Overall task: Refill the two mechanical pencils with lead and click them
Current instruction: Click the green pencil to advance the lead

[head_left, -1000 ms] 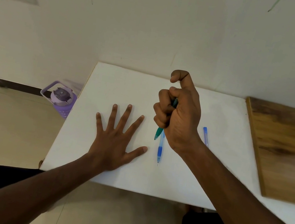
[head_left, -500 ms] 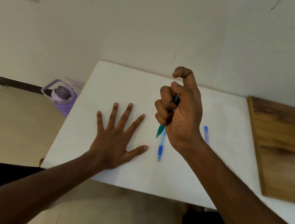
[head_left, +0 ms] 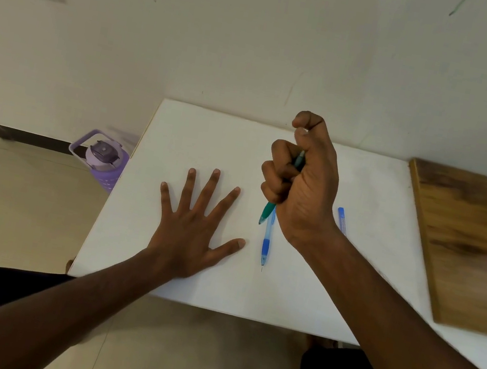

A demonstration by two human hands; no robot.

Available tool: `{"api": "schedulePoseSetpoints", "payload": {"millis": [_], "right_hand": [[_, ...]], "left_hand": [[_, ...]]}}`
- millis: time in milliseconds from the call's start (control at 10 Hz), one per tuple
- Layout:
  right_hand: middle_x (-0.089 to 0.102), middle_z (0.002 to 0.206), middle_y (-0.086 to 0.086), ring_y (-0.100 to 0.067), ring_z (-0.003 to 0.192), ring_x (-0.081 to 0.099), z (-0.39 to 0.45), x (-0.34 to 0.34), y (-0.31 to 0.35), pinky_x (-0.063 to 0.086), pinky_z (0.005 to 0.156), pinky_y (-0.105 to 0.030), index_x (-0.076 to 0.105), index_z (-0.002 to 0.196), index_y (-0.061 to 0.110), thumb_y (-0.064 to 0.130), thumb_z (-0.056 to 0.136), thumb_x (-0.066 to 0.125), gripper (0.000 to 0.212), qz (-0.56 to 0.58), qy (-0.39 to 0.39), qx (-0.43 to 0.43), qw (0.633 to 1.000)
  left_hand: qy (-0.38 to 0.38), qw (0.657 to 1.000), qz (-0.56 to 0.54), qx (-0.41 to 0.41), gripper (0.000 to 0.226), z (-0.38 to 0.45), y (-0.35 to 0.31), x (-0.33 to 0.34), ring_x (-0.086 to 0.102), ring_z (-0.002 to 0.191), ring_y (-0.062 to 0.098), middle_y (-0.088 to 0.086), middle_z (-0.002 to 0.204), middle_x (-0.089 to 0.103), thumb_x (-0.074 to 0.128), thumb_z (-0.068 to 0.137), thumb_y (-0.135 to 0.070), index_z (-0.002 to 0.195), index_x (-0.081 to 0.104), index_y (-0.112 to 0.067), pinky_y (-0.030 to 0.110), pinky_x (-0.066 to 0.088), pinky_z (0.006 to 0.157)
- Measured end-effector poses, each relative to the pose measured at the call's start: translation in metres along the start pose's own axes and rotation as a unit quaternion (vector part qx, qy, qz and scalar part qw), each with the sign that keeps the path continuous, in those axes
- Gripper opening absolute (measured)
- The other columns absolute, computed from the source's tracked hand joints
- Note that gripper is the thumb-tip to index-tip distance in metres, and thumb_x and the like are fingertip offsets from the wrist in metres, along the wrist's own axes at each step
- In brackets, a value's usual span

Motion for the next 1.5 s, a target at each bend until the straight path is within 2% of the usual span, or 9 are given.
{"api": "schedulePoseSetpoints", "payload": {"millis": [100,200,400,500,800,1100,1300,1500], "right_hand": [[0.033,0.056,0.004,-0.009,0.040,0.022,0.0003,-0.0011,0.0001,0.023,0.042,-0.016,0.049,0.102,0.016,0.007,0.105,0.030,0.022,-0.002,-0.005,0.002,1.000],[0.032,0.055,0.005,-0.008,0.040,0.022,0.0002,0.0000,-0.0008,0.023,0.042,-0.016,0.050,0.102,0.017,0.014,0.106,0.034,0.017,0.023,0.001,0.010,1.000],[0.026,0.057,0.000,-0.013,0.043,0.016,0.0002,-0.0023,-0.0008,0.018,0.043,-0.020,0.049,0.103,0.016,0.012,0.105,0.033,0.016,0.014,-0.007,0.006,1.000],[0.032,0.055,0.004,-0.009,0.041,0.021,-0.0003,-0.0020,-0.0001,0.023,0.042,-0.017,0.048,0.102,0.016,0.008,0.102,0.030,0.020,0.006,-0.006,-0.001,1.000],[0.029,0.056,0.002,-0.010,0.042,0.020,0.0001,-0.0005,-0.0010,0.021,0.042,-0.017,0.047,0.098,0.017,0.012,0.107,0.034,0.016,0.014,-0.008,0.009,1.000],[0.035,0.056,0.005,-0.008,0.040,0.024,0.0010,-0.0029,0.0008,0.026,0.042,-0.016,0.049,0.102,0.016,0.011,0.107,0.034,0.017,0.018,-0.013,-0.003,1.000],[0.031,0.056,0.003,-0.008,0.041,0.022,0.0006,-0.0007,-0.0017,0.024,0.042,-0.016,0.050,0.106,0.017,0.010,0.107,0.032,0.019,0.034,-0.002,0.012,0.999],[0.035,0.055,0.005,-0.007,0.040,0.025,0.0021,-0.0055,-0.0032,0.025,0.042,-0.015,0.052,0.104,0.017,0.012,0.107,0.034,0.019,0.033,-0.023,0.014,0.999]], "left_hand": [[-0.001,1.000,0.001,0.000,0.099,0.0000,0.0006,0.0004,-0.010,0.165,0.041,0.000,0.180,-0.016,0.021,0.089,-0.095,0.170,-0.004,-0.042,0.081,0.002,0.121],[-0.005,1.000,-0.001,0.001,0.099,0.0000,0.0002,0.0009,-0.010,0.165,0.041,0.000,0.180,-0.015,0.022,0.089,-0.095,0.170,-0.002,-0.042,0.081,0.003,0.121],[-0.005,1.000,-0.003,0.002,0.099,0.0003,0.0010,0.0014,-0.010,0.165,0.041,0.000,0.180,-0.015,0.022,0.089,-0.095,0.170,-0.003,-0.042,0.081,0.002,0.121],[-0.002,1.000,-0.003,0.001,0.100,0.0004,0.0010,0.0011,-0.010,0.165,0.041,-0.001,0.180,-0.016,0.021,0.089,-0.095,0.169,-0.004,-0.043,0.081,0.002,0.122],[-0.003,1.000,-0.005,0.001,0.099,0.0002,0.0008,-0.0001,-0.011,0.165,0.040,-0.001,0.179,-0.017,0.020,0.089,-0.095,0.169,-0.004,-0.042,0.081,0.001,0.122],[-0.005,1.000,-0.004,0.003,0.100,0.0013,0.0019,0.0034,-0.008,0.165,0.041,0.000,0.180,-0.014,0.022,0.089,-0.096,0.170,-0.002,-0.042,0.081,0.002,0.121],[-0.002,1.000,-0.006,0.003,0.099,0.0003,0.0014,0.0020,-0.011,0.165,0.040,-0.001,0.180,-0.016,0.021,0.089,-0.095,0.169,-0.004,-0.043,0.081,0.000,0.122],[0.006,1.000,-0.003,-0.001,0.099,0.0000,0.0013,0.0006,-0.014,0.164,0.040,-0.002,0.179,-0.020,0.019,0.088,-0.096,0.169,-0.008,-0.044,0.080,-0.003,0.122]]}}
Point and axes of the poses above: each hand's wrist, its own z-axis towards the middle knuckle, its own x-axis out of the palm, y = z × x, the point moved 8 cm from there along z, towards the middle knuckle
